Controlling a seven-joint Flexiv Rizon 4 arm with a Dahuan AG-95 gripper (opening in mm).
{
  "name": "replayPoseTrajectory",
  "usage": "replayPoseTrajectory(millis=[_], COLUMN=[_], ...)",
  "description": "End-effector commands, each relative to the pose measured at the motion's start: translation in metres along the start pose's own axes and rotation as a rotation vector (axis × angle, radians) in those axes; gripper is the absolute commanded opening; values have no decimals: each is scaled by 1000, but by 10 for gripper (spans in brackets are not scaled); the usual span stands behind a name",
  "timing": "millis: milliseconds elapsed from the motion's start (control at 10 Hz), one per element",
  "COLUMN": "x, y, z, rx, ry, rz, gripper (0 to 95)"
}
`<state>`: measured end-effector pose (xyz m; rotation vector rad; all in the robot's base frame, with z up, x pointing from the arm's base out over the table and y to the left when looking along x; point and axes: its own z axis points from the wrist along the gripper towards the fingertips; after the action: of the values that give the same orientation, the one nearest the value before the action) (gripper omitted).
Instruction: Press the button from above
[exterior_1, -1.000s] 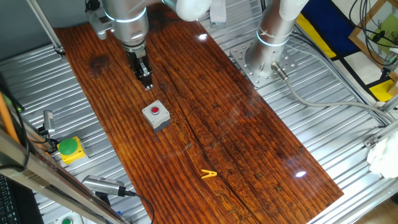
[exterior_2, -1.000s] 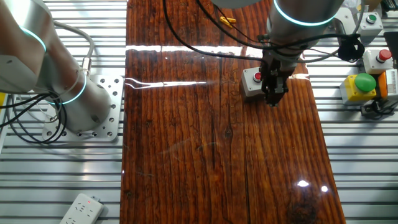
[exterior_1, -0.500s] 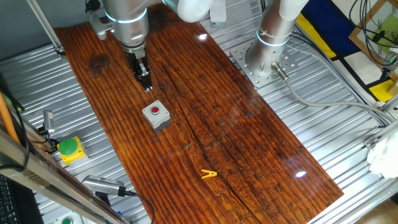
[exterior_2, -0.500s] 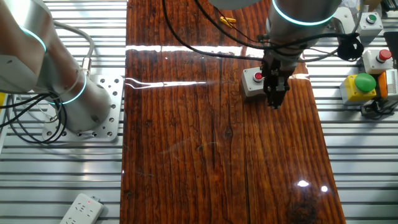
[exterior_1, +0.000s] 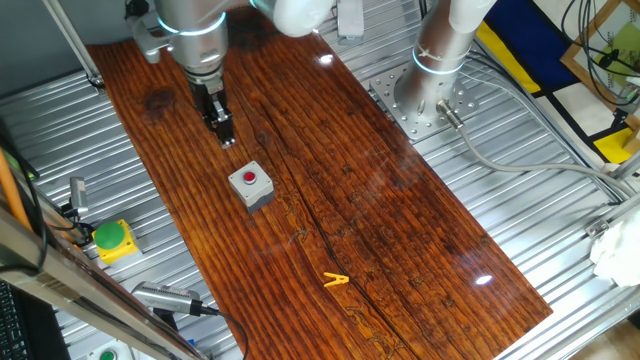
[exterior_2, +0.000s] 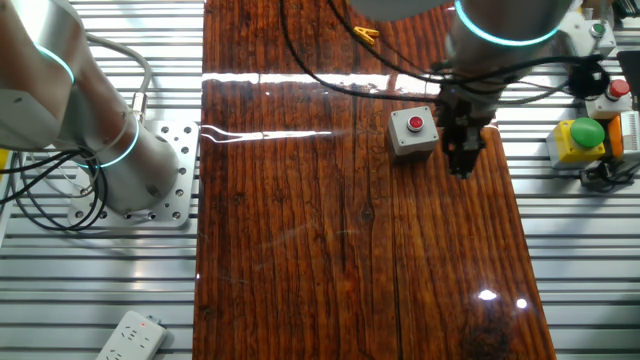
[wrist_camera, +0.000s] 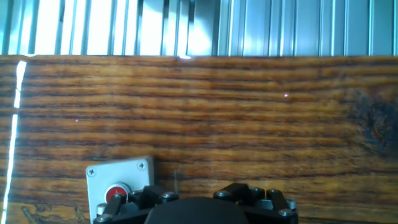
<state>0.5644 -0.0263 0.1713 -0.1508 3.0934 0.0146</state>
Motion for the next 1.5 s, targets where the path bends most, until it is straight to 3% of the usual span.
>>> replayPoseTrajectory(millis=[100,500,1500], x=[-14,-18,-10], y=[4,8,26], z=[1,3,21], rx=[3,1,-15], ry=[-7,-12,-49], rz=[20,28,83], gripper=[760,760,760])
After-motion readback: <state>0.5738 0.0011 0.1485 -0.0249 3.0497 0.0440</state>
